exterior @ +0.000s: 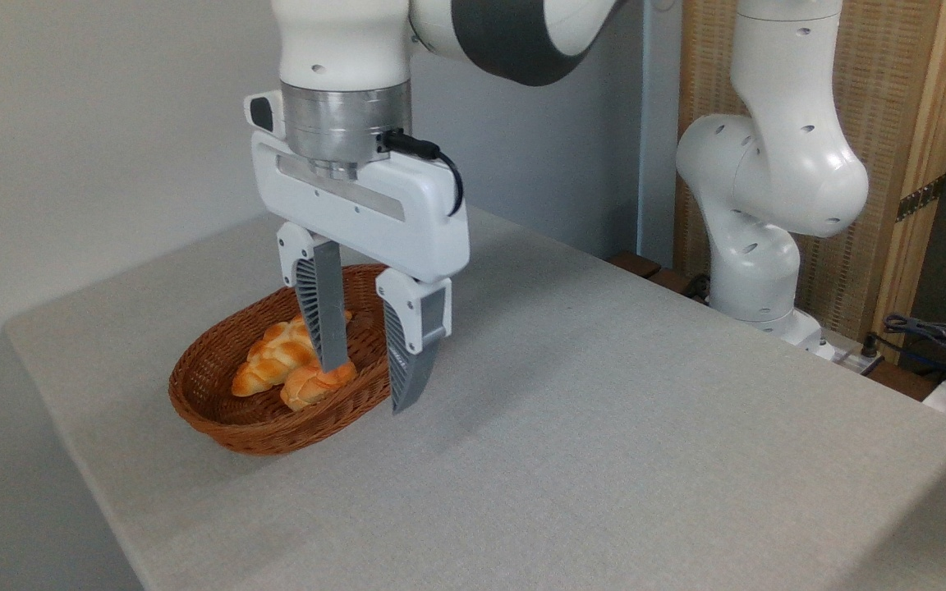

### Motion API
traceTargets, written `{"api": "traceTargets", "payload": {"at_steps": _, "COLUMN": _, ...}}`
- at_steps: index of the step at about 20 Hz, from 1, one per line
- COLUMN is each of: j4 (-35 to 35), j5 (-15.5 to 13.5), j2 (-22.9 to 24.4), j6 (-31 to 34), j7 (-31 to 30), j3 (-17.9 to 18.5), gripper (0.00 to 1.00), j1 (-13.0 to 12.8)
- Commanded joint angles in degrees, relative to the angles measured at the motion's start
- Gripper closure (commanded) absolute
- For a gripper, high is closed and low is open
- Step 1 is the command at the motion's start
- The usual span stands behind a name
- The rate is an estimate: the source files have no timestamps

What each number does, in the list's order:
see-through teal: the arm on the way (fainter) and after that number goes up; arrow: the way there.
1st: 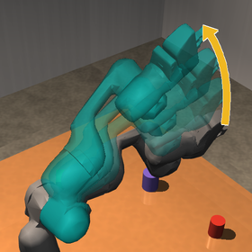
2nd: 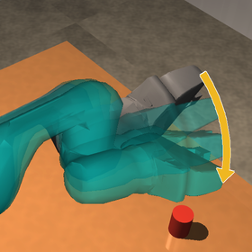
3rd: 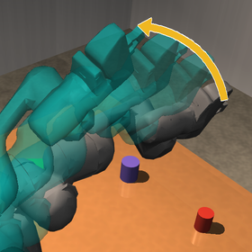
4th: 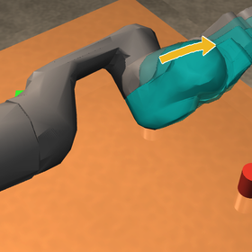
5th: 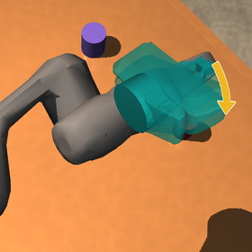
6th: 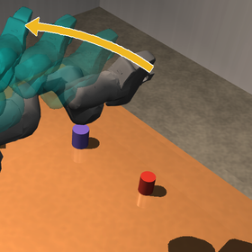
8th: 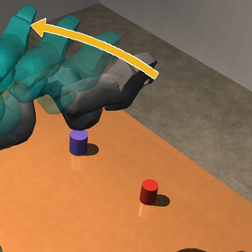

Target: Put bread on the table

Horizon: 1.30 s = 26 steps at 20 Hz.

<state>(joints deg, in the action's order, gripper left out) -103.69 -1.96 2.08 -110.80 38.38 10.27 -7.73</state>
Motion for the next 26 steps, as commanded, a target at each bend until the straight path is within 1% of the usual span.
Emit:
{"api": "traceTargets", "payload": {"at_steps": 1, "j4": 0.42, "j5": 0.9, "j2": -0.49, "j6": -0.38, "j7": 0.56, "j3": 0.72, "gripper": 0.0, "j1": -0.44}}
{"api": "traceTargets", "payload": {"at_steps": 11, "j4": 0.41, "j5": 0.9, "j2": -2.6, "j6": -0.47, "j7": 0.91, "j3": 0.28, "gripper": 0.0, "j1": -0.71}}
{"api": "traceTargets", "payload": {"at_steps": 17, "j4": 0.33, "j5": 0.99, "j2": -3.92, "j6": -1.53, "j7": 1.0, "j3": 0.28, "gripper": 0.0, "j1": -0.71}}
{"api": "traceTargets", "payload": {"at_steps": 19, "j4": 0.33, "j5": 0.99, "j2": -4.54, "j6": -2.93, "j7": 1.0, "j3": 0.45, "gripper": 0.0, "j1": -0.71}}
{"api": "traceTargets", "payload": {"at_steps": 21, "j4": 0.42, "j5": 0.9, "j2": -4.63, "j6": -4.34, "j7": 1.0, "j3": 0.72, "gripper": 0.0, "j1": -0.62}}
{"api": "traceTargets", "payload": {"at_steps": 26, "j4": 0.33, "j5": 0.9, "j2": -4.63, "j6": -4.52, "j7": 1.0, "j3": 0.72, "gripper": 0.0, "j1": -0.62}}
